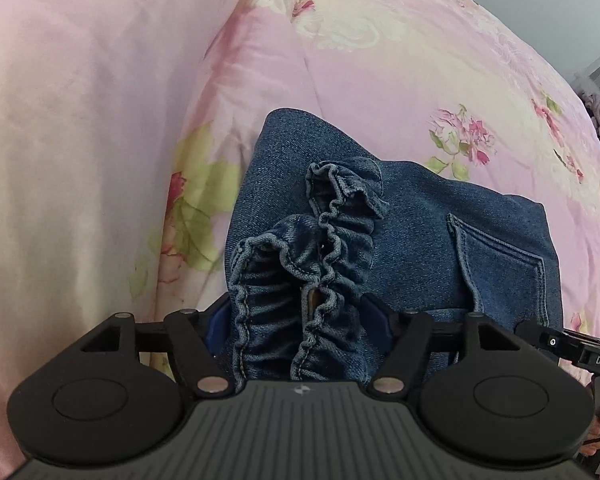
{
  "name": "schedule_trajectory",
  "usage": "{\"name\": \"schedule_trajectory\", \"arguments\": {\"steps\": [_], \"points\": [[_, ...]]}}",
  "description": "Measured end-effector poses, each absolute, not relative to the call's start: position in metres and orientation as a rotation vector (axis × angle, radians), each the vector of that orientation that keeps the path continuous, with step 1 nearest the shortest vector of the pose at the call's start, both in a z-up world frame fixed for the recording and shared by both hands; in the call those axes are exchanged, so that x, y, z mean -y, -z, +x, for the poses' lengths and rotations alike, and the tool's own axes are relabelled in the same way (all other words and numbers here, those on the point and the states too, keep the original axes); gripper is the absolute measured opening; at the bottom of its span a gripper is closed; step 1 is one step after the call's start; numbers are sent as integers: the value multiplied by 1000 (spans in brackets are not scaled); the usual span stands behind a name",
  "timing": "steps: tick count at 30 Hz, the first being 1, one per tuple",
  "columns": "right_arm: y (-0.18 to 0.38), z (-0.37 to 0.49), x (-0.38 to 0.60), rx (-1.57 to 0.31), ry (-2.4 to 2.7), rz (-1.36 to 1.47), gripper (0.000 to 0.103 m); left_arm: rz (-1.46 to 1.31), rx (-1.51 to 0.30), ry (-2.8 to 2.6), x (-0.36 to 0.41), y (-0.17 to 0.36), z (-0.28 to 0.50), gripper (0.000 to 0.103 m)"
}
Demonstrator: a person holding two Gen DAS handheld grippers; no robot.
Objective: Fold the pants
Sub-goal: 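Release the jeans with both tools and pull them back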
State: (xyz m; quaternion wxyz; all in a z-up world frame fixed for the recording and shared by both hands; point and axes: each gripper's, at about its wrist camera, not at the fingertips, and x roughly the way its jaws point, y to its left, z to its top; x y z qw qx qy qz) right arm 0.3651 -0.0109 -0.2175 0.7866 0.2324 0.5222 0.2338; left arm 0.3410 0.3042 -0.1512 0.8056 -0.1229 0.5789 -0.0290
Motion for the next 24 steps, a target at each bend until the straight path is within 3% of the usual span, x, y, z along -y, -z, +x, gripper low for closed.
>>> {"name": "schedule_trajectory", "arguments": {"steps": [2,7,11,19,21,24], "points": [[210,362,7,-1135,-498,430,52,-227,-1220,43,-298,144,335,80],[181,346,15,-1097,-482,257,53,-93,-1146,0,-279,107,318,76],[135,322,23,-932,-498,124,66,-41,-1041,33,-254,52,294,76],[39,245,43,-634,-552,-14,74,68,-774,73,-175,-41,220,77],[22,221,54,-571,-539,-16,87,96,-719,58,-154,-53,196,78],[6,188,67,-476,-509,-30,94,118,-652,39,-126,-62,162,81]]}}
